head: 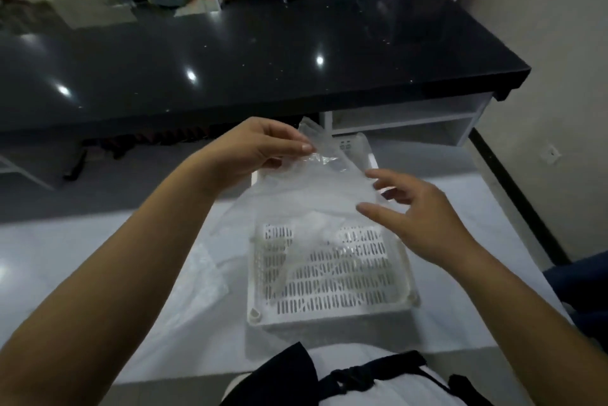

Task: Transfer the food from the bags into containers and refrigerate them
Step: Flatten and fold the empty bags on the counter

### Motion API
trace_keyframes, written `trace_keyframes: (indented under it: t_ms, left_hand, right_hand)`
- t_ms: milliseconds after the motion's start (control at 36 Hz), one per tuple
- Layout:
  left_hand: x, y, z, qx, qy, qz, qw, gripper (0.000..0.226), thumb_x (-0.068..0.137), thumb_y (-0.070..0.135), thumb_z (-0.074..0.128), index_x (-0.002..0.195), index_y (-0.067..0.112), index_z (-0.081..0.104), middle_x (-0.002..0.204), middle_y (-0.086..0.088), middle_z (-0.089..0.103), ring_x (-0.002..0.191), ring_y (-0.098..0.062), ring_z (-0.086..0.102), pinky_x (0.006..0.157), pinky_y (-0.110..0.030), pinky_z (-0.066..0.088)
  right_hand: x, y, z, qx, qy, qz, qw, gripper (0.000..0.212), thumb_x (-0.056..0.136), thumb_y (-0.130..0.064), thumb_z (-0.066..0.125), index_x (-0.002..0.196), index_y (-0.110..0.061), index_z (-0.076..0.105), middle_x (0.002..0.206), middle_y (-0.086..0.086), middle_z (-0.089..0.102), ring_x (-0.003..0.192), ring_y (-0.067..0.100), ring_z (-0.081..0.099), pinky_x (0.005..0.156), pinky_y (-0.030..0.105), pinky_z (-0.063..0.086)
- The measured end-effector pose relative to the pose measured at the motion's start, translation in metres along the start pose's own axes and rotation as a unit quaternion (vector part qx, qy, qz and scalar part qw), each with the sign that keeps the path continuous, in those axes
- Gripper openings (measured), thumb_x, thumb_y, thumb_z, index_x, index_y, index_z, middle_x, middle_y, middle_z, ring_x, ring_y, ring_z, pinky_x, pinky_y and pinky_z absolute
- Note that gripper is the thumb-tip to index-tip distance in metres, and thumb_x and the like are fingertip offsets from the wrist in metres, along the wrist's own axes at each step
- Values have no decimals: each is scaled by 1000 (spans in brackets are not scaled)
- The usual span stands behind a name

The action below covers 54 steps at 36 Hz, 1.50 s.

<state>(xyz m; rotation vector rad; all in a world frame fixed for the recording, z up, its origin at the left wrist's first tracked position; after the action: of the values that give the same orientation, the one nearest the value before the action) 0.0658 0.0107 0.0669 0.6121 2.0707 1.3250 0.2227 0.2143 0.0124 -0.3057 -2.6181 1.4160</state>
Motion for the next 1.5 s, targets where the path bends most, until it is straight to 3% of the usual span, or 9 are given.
trace_keyframes:
  t_ms: [111,361,472,667,806,944,1083,1250,1500]
  left_hand:
    - [-39,6,-33,-46,50,28,997,31,74,40,81,96,18,81,96,-7,76,87,-18,67,81,-28,54]
    - [-165,-10,-138,10,402,76,913,49,84,47,72,131,41,57,137,4,58,126,-7,55,96,-24,47]
    - [-226,-43,-149,6,480,67,875,53,82,53,66,134,46,56,134,22,58,132,-3,50,111,-35,42]
    - [-290,-116,-136,-7,528,-53,848,51,81,67,56,131,63,49,147,30,45,140,2,37,118,-45,35]
    - [-318,-138,-121,62,442,-71,892,106,61,85,69,148,65,13,157,41,10,143,18,13,110,-30,22]
    - [-307,-154,-100,217,468,-33,856,85,90,31,60,158,43,10,168,15,7,154,-7,8,120,-47,24]
    - [-293,-212,-93,245,459,-88,849,92,75,-27,45,155,17,32,162,-5,27,153,-25,22,120,-53,28]
    - [-282,-284,-67,244,306,-163,906,76,100,1,39,148,41,-4,161,13,-14,155,-15,-9,123,-24,-5]
    - [-289,-296,-40,196,286,-179,921,66,102,28,48,149,49,7,160,21,-6,150,-15,11,123,-32,10]
  right_hand:
    - [27,-61,17,45,-35,-65,996,6,91,-30,70,91,-27,76,75,-6,73,66,6,68,60,23,55]
    - [40,-158,120,341,-195,-53,918,13,91,-11,68,83,-14,78,89,13,76,64,30,73,54,32,58]
    - [36,-172,177,430,-249,45,867,10,88,-15,69,82,-14,77,91,9,74,78,27,69,75,45,54]
    - [21,-216,251,480,-349,126,795,14,79,-24,70,87,-13,74,88,5,72,77,22,71,63,38,59]
    - [19,-249,282,529,-369,130,753,14,80,-26,68,86,-15,75,88,5,72,80,20,73,60,34,57]
    - [16,-231,313,509,-338,174,772,12,79,-25,71,83,-15,76,90,4,73,82,24,75,62,36,58]
    - [11,-158,340,391,-278,274,833,18,92,-17,64,80,-11,76,87,8,72,70,23,72,59,34,57]
    - [11,-76,352,163,-224,311,909,9,87,-10,66,80,-10,71,67,19,67,47,27,59,39,22,36]
    - [13,-58,353,-45,-165,174,970,18,93,-26,58,79,-28,69,75,-3,71,57,16,64,50,25,47]
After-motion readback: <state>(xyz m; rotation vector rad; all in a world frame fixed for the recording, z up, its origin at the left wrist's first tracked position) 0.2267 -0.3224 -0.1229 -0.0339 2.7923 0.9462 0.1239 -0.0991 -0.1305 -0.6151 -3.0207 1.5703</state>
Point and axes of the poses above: each hand's wrist, its own x-axis towards the middle knuckle, its own z-axis out of the palm, y = z × x, the point moved 5 cm from there along x, towards the middle knuckle
